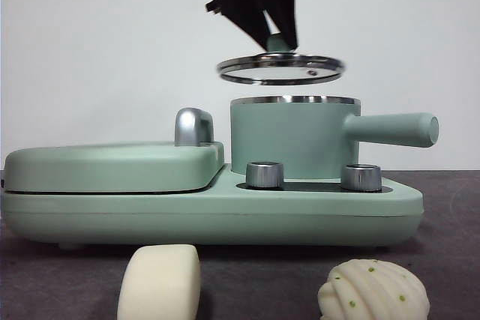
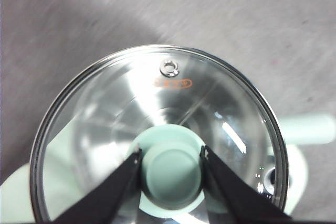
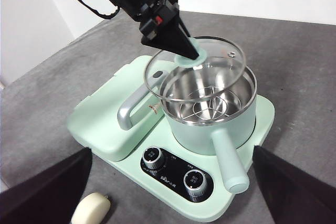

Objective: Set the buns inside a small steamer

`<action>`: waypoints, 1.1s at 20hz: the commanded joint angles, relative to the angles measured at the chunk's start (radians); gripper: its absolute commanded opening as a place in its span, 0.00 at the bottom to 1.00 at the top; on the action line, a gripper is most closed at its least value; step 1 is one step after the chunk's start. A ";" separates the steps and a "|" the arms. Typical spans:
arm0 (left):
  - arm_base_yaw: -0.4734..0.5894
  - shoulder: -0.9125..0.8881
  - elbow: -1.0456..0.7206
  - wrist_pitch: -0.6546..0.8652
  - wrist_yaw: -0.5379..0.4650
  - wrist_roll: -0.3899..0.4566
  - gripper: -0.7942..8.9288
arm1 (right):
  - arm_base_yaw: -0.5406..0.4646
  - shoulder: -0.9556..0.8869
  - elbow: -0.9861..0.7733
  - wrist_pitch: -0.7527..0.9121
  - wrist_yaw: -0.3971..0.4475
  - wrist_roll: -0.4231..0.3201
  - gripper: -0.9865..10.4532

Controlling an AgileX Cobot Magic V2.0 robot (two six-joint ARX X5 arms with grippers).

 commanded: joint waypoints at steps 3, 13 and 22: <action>0.085 -0.042 0.045 0.005 0.007 0.002 0.14 | 0.000 0.016 0.017 0.004 -0.007 0.058 0.51; 0.328 -0.071 0.045 0.018 0.007 -0.005 0.14 | 0.288 0.274 0.022 0.027 0.019 0.274 0.51; 0.457 -0.071 0.045 0.034 0.007 -0.004 0.14 | 0.843 0.727 0.136 0.034 0.408 0.418 0.51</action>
